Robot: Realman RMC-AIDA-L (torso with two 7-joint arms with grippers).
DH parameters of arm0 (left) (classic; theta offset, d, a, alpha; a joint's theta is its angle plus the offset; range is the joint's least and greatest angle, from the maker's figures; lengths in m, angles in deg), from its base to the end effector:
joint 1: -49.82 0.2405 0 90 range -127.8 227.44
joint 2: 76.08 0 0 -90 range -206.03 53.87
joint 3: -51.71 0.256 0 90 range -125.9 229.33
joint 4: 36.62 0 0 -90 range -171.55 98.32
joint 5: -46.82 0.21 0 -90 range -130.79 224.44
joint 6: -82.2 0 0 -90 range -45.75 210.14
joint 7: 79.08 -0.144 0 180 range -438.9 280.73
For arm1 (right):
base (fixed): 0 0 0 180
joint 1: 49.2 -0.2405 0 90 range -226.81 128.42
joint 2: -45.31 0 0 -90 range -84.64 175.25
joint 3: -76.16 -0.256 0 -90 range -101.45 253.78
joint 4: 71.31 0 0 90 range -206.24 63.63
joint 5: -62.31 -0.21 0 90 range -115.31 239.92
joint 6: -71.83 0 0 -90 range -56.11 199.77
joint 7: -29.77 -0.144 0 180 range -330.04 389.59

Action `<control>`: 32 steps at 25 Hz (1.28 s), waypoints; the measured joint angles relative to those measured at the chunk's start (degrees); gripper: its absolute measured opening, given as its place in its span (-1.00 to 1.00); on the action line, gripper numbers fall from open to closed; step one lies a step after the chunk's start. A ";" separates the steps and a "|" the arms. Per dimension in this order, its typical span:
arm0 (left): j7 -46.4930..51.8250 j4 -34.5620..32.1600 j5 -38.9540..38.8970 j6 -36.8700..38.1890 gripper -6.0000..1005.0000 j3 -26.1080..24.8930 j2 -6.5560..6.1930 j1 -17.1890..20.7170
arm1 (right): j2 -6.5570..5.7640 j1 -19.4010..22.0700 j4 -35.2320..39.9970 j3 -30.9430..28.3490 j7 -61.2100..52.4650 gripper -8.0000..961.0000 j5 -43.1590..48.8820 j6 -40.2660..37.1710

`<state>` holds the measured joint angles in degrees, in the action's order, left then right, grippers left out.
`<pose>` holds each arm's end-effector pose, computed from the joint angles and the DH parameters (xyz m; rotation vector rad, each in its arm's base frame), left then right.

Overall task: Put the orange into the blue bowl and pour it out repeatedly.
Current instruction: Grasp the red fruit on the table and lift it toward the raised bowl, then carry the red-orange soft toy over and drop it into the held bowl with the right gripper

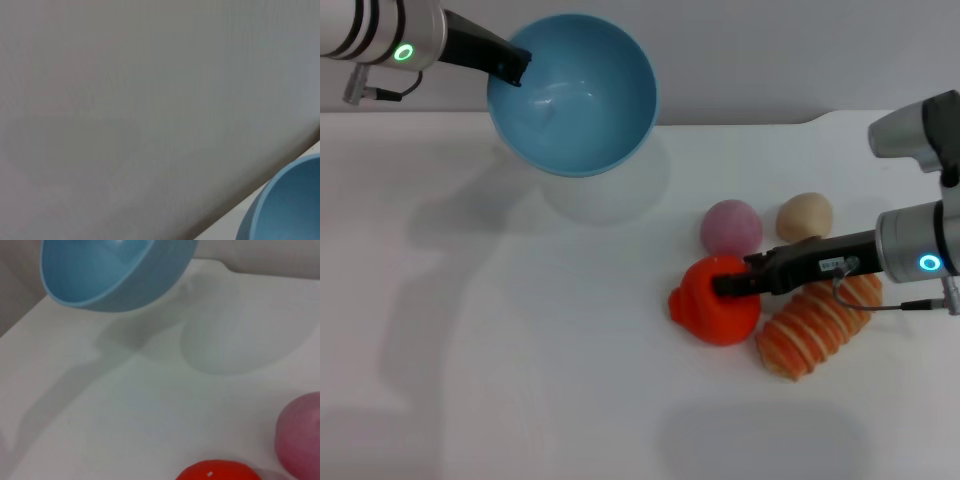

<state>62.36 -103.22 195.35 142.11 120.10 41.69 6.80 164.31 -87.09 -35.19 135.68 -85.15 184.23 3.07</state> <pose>-0.1540 0.4521 0.0407 -2.2793 -0.6948 0.0359 0.2461 0.3709 -0.0493 -2.6439 1.1871 0.2235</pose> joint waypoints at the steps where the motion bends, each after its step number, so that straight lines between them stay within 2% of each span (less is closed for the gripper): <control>1: 0.00 0.01 -0.01 -0.03 -0.99 0.00 0.00 0.09 | -0.04 -0.50 -0.80 0.69 0.01 0.38 0.00 0.13; 12: -0.11 0.07 0.01 0.01 -0.99 0.45 0.00 0.39 | -0.13 -0.39 0.02 3.59 3.02 0.28 -0.35 -0.35; 17: -0.11 0.07 0.20 0.38 -0.99 1.29 0.00 0.40 | -0.04 -0.13 0.37 4.08 3.13 -0.21 -1.11 -0.46; 25: -0.12 0.07 0.26 2.33 -0.99 1.59 -0.07 0.21 | -0.31 1.64 2.59 2.98 8.91 -0.77 -7.34 -4.94; 27: -0.12 0.06 0.31 4.08 -0.99 1.59 -0.18 -0.06 | -0.36 2.69 4.84 2.57 8.98 -0.81 -8.61 -6.34; 29: -0.12 -0.07 0.40 6.78 -0.99 1.48 -0.36 -0.62 | -0.48 5.07 11.11 0.82 9.04 -0.86 -12.07 -10.99; 30: -0.10 -0.09 0.84 8.58 -0.99 1.29 -0.43 -1.05 | -0.48 5.07 11.11 0.82 9.04 -0.86 -12.07 -10.99; 32: 0.11 -0.16 2.44 12.64 -0.99 0.54 -0.46 -2.21 | -0.45 6.63 16.33 -2.20 9.05 -0.88 -14.38 -15.82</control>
<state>62.47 -103.38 197.79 154.75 120.64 41.23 4.59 163.86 -80.45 -18.86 133.48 -76.10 169.85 -12.75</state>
